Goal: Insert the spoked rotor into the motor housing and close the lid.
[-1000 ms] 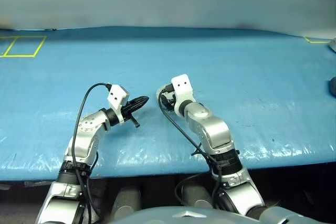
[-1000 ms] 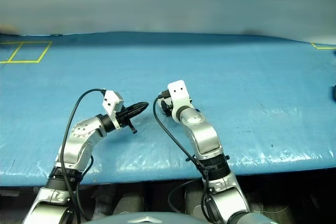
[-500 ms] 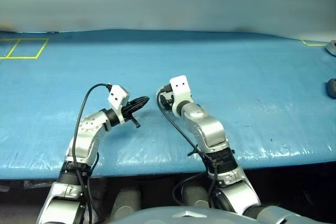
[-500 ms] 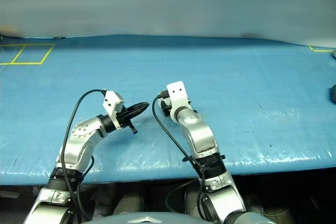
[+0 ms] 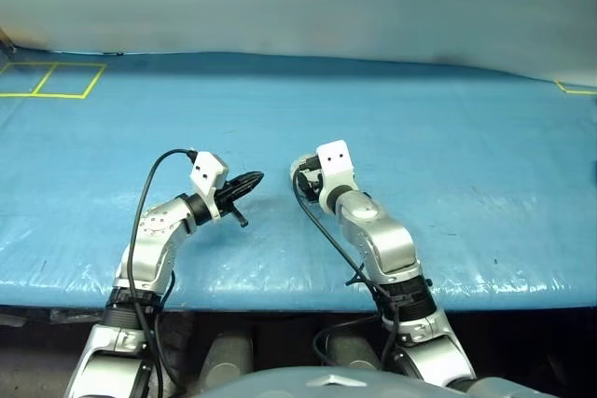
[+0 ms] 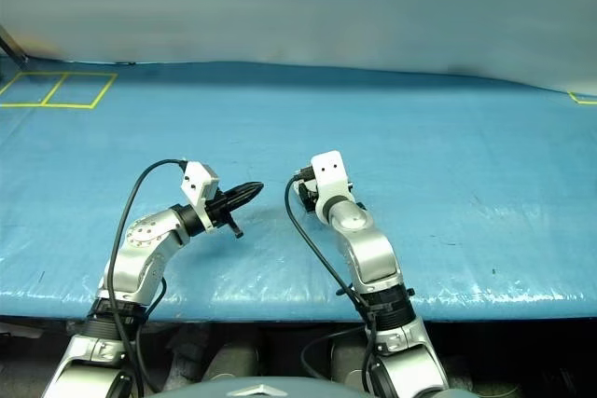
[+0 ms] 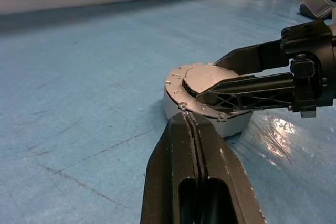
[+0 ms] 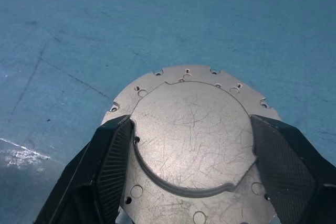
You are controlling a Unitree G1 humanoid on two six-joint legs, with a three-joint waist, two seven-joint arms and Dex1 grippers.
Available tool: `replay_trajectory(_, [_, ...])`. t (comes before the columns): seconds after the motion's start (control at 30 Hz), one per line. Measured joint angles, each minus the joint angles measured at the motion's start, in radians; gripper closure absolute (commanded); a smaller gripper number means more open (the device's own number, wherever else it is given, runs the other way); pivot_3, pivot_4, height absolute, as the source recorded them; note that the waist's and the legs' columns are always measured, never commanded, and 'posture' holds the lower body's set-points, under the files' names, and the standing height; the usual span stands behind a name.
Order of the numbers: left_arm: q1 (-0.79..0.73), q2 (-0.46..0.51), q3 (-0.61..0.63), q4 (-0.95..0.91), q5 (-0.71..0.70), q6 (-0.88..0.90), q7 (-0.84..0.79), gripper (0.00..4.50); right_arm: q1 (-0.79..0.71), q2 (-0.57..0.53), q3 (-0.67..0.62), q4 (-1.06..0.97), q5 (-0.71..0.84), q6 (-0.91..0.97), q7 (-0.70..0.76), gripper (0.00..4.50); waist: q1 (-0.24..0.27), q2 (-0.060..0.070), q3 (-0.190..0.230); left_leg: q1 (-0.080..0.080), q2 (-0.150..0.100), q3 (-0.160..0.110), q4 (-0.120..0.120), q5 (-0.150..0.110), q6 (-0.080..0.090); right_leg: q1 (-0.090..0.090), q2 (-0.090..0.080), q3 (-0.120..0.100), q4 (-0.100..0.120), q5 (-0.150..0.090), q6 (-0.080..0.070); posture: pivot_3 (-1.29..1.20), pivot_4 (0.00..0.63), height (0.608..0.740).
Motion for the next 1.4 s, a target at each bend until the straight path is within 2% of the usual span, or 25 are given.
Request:
replay_trajectory(0.33, [0.000, 0.000, 0.001, 0.000, 0.000, 0.000, 0.000, 4.50, 0.050, -0.033, 0.034, -0.063, -0.024, 0.000, -0.023, 1.29, 0.010, 0.001, -0.001, 0.000, -0.003, -0.009, -0.003, -0.001, 0.001, 0.006, -0.004, -0.010, -0.003, 0.000, -0.006, 0.00, 0.150, 0.740])
replay_trajectory(0.5, [0.000, -0.001, 0.001, 0.000, 0.000, 0.000, 0.000, 4.50, 0.005, -0.073, 0.147, 0.009, -0.129, -0.054, -0.061, 1.29, 0.006, 0.002, -0.001, 0.001, -0.003, -0.011, -0.003, 0.001, -0.001, 0.006, -0.004, -0.012, -0.003, -0.005, -0.005, 0.00, 0.150, 0.740])
replay_trajectory(0.6, [0.001, -0.001, 0.001, 0.000, 0.000, 0.000, 0.001, 4.50, 0.006, -0.082, 0.154, 0.023, -0.157, -0.078, -0.067, 1.29, 0.008, 0.002, -0.001, 0.001, -0.004, -0.013, -0.003, 0.002, -0.001, 0.006, -0.005, -0.014, -0.002, -0.005, -0.004, 0.00, 0.150, 0.740])
replay_trajectory(0.63, [0.001, -0.001, 0.001, 0.000, 0.000, 0.000, 0.001, 4.50, 0.010, -0.078, 0.144, 0.023, -0.151, -0.081, -0.064, 1.29, 0.009, 0.002, -0.001, 0.001, -0.004, -0.014, -0.003, 0.002, -0.001, 0.006, -0.005, -0.015, -0.002, -0.005, -0.004, 0.00, 0.150, 0.740])
replay_trajectory(0.77, [0.004, 0.000, 0.001, 0.000, 0.000, 0.001, 0.001, 4.50, 0.051, -0.010, -0.049, -0.017, -0.004, -0.060, 0.009, 1.29, 0.006, 0.000, -0.001, 0.000, -0.006, -0.015, -0.005, 0.002, -0.001, 0.011, -0.007, -0.016, -0.002, -0.004, -0.004, 0.00, 0.150, 0.740])
replay_trajectory(0.87, [0.004, 0.000, 0.001, 0.000, 0.000, 0.001, 0.001, 4.50, 0.058, 0.002, -0.108, -0.054, 0.052, -0.011, 0.043, 1.29, 0.005, 0.000, -0.002, 0.000, -0.008, -0.019, -0.008, 0.002, -0.001, 0.011, -0.009, -0.020, -0.002, -0.005, -0.007, 0.00, 0.150, 0.740])
replay_trajectory(1.4, [-0.026, -0.029, -0.031, 0.000, 0.002, 0.003, -0.012, 4.50, 0.203, -0.193, 0.023, -0.316, 0.054, 0.085, 0.146, 1.29, 0.006, 0.000, -0.002, 0.000, -0.015, -0.025, -0.017, -0.001, 0.001, 0.011, -0.017, -0.025, -0.004, -0.013, -0.006, 0.00, 0.150, 0.740])
